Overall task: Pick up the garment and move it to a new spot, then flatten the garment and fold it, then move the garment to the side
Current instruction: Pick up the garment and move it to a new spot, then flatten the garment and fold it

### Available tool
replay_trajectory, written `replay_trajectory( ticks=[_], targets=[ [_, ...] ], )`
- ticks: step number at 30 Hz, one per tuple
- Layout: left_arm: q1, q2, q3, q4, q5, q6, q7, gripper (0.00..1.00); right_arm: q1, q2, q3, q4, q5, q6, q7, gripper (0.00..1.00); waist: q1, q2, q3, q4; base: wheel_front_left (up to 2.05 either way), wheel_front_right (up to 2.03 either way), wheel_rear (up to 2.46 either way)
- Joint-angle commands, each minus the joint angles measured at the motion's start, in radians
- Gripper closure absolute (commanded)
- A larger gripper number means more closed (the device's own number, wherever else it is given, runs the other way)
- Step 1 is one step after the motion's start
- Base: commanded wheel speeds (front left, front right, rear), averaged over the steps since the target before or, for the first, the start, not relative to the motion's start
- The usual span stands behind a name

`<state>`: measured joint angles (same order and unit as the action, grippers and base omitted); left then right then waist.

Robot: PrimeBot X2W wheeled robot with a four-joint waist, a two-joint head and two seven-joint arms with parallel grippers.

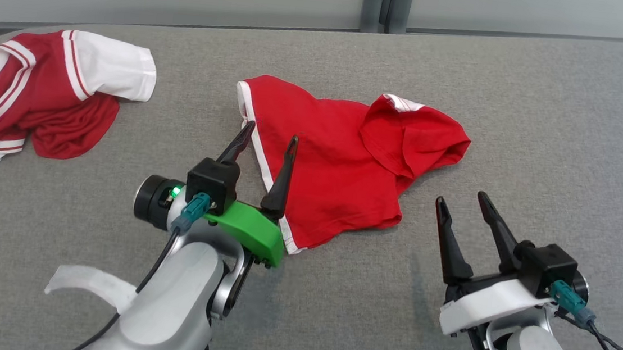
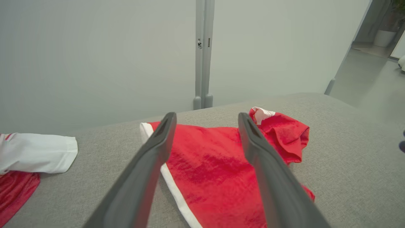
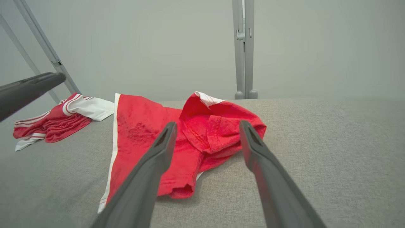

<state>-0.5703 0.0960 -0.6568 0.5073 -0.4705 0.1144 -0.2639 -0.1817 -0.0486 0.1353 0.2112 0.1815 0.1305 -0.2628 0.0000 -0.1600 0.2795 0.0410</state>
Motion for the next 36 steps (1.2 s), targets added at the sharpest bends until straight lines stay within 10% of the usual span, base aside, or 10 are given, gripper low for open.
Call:
replay_trajectory(
  ticks=[1, 14, 36],
  targets=[
    [0.035, 0.009, 0.015, -0.022, 0.017, 0.0, -0.001, 0.0, 0.023, -0.004, 0.008, 0.014, 0.013, 0.0, -0.004, 0.0, 0.0, 0.0, -0.017, 0.024, 0.0, 0.0, 0.0],
    [0.277, 0.032, 0.165, -0.191, 0.098, -0.02, -0.001, 0.0, 0.015, -0.004, 0.112, 0.244, 0.092, 0.0, -0.004, 0.0, 0.0, 0.0, -0.02, 0.135, 0.0, 0.0, 0.0],
    [0.47, 0.009, 0.284, -0.301, 0.162, -0.048, -0.001, 0.0, -0.168, -0.004, -0.067, 0.565, 0.204, 0.0, -0.004, 0.0, 0.0, 0.0, 0.007, 0.291, 0.0, 0.0, 0.0]
  ],
)
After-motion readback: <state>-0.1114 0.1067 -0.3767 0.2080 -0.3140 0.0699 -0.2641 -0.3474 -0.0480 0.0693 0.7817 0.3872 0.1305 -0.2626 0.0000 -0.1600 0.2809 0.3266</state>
